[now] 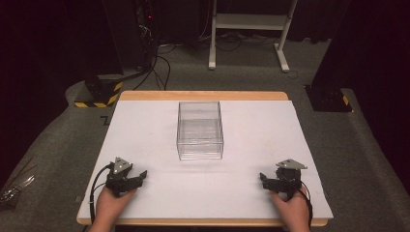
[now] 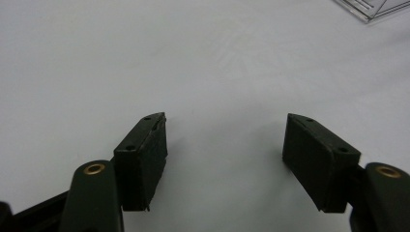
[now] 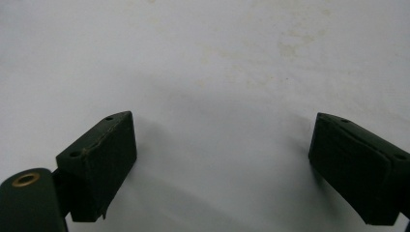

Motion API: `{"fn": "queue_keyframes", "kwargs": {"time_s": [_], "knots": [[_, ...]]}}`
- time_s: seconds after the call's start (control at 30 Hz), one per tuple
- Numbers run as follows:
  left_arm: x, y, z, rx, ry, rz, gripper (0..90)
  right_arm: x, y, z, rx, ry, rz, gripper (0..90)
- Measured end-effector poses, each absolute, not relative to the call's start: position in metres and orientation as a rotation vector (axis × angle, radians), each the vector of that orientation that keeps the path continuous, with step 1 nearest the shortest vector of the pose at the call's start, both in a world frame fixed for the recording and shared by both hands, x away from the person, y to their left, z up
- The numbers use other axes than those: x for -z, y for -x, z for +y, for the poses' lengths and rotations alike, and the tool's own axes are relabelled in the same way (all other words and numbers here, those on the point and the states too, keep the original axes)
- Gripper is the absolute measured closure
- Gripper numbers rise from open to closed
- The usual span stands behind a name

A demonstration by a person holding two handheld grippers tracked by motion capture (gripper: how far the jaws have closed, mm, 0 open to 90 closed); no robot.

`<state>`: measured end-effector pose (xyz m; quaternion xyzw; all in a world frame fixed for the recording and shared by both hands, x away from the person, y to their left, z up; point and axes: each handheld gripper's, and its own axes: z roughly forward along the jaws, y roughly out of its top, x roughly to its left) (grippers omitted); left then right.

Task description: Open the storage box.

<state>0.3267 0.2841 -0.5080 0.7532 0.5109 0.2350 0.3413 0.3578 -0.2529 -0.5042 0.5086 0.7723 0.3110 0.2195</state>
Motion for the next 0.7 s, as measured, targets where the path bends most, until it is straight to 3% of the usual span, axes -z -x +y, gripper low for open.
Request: {"fn": "queue_keyframes", "kwargs": {"time_s": [0.7], "knots": [[0.5067, -0.3275, 0.2838, -0.616, -1.967, 1.328, 35.4, 0.5041, -0.3578, -0.2530, -0.859, -1.409, 2.138, 9.6]]}}
